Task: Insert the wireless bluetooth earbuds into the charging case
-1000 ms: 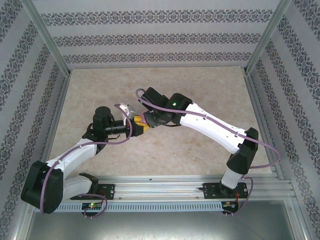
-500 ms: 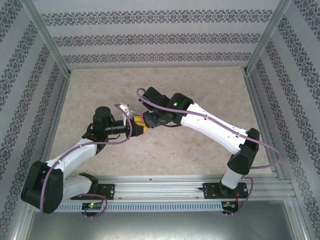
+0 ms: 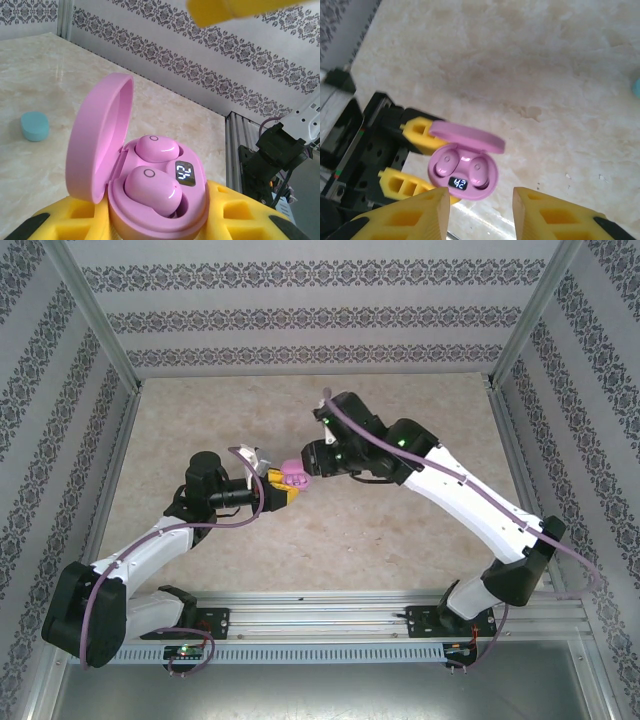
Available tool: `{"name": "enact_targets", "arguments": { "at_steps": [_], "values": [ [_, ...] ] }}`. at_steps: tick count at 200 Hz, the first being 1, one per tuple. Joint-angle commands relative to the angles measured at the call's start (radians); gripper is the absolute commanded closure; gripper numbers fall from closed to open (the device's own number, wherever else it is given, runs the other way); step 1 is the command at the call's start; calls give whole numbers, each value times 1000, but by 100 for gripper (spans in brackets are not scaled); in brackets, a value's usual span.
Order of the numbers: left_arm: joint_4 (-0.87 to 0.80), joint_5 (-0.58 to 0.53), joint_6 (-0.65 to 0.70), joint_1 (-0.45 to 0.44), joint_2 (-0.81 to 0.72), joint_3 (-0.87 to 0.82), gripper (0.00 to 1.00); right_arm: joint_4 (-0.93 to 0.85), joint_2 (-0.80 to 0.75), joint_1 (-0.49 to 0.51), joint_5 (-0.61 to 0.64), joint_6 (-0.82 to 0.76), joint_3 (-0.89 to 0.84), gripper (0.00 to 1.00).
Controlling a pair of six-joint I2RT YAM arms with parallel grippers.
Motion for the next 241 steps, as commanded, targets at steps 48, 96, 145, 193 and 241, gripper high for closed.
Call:
{"name": "enact_targets", "arguments": {
  "at_steps": [48,96,145,193,241],
  "values": [
    [-11,30,11,-27,-23,64,79,108,80,-93,-221,59,-32,60],
    [-8,17,10,-29,-12,82,79,145,44,-93,-262,89,-129,59],
    [63,-1,-40,-28,7,75,78,163,-42,-94,-273,126,-226,58],
    [100,-17,-66,-27,24,74,78,167,-152,-95,-264,172,-324,57],
    [149,-9,-102,-27,44,69,78,319,-254,-148,-321,293,-461,52]
  ]
}}
